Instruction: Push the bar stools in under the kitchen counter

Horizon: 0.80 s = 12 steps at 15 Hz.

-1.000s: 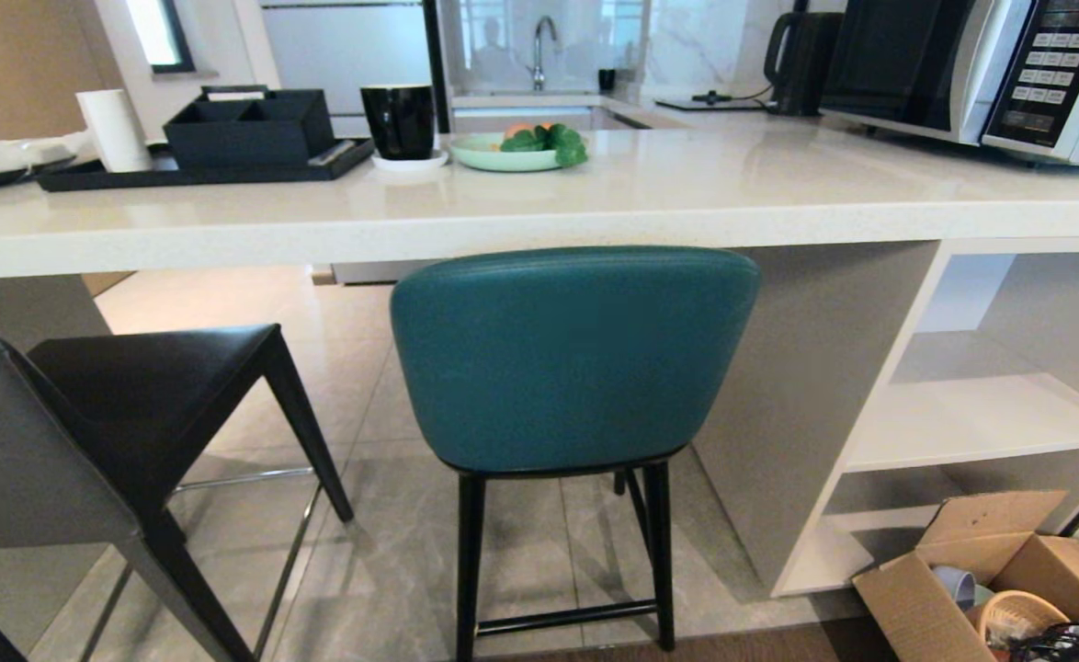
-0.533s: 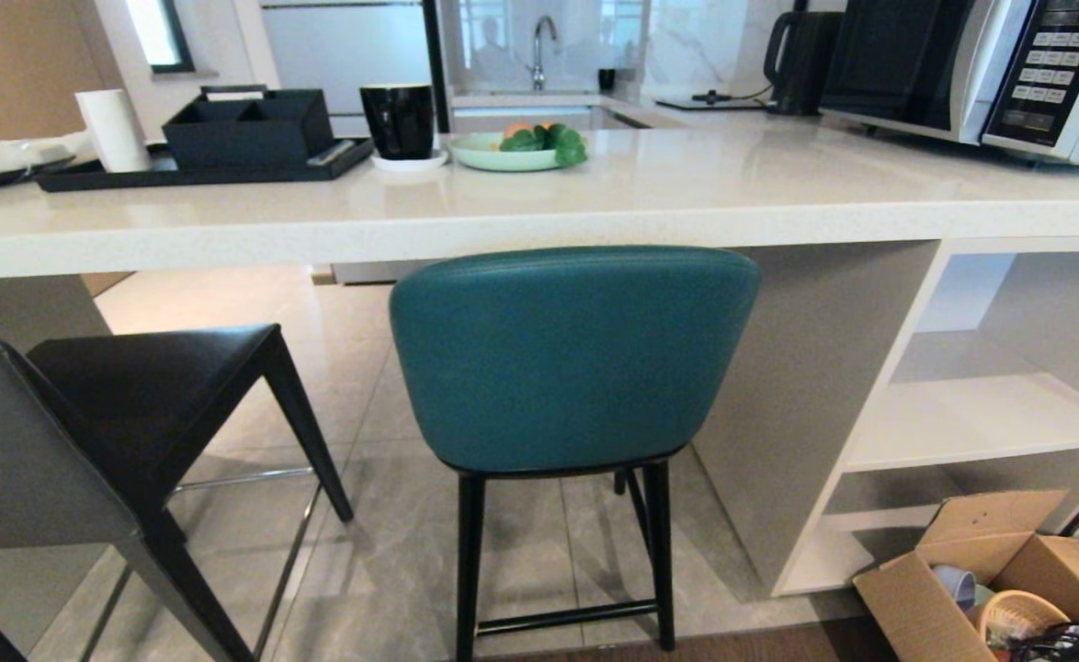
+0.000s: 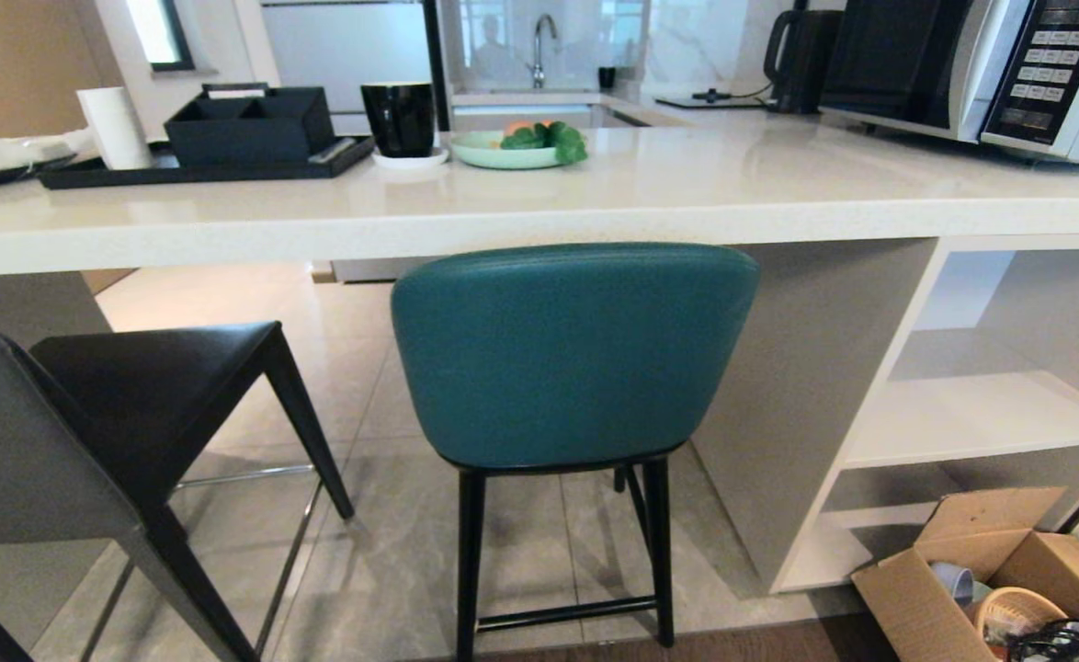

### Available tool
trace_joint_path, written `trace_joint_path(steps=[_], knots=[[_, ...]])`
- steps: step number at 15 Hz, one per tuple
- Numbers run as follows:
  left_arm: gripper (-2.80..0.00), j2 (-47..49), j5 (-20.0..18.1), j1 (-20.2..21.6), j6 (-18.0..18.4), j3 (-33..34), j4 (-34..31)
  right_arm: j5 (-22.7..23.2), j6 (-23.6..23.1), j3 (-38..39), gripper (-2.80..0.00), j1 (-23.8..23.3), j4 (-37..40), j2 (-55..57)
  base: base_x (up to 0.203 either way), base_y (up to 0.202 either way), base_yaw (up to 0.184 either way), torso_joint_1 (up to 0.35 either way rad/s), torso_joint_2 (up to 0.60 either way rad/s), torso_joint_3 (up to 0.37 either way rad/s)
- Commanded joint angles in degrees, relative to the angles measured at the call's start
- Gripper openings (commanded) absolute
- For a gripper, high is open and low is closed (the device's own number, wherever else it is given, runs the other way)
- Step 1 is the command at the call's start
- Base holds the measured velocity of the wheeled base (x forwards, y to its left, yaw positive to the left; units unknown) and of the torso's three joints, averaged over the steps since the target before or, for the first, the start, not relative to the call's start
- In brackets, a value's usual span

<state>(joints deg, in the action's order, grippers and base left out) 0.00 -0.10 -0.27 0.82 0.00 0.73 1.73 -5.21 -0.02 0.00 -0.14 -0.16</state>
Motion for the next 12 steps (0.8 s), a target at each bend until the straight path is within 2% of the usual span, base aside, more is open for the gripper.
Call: trace_joint_path(steps=[1, 6, 12], knots=[[-2.80, 0.2, 0.0, 0.0, 0.0, 0.0, 0.1, 0.0, -0.1, 0.0, -2.80, 0.0, 0.1, 0.2, -0.160, 0.000, 0.000, 0.009, 0.00, -0.007], [-2.80, 0.2, 0.0, 0.0, -0.1, 0.0, 0.1, -0.7, 0.6, 0.0, -2.80, 0.0, 0.0, 0.2, -0.182, 0.000, -0.002, 0.001, 0.00, 0.004], [-2.80, 0.2, 0.0, 0.0, -0.7, 0.0, 0.1, -0.8, 1.0, 0.0, -2.80, 0.0, 0.0, 0.2, 0.000, 0.000, 0.000, 0.000, 0.00, 0.000]])
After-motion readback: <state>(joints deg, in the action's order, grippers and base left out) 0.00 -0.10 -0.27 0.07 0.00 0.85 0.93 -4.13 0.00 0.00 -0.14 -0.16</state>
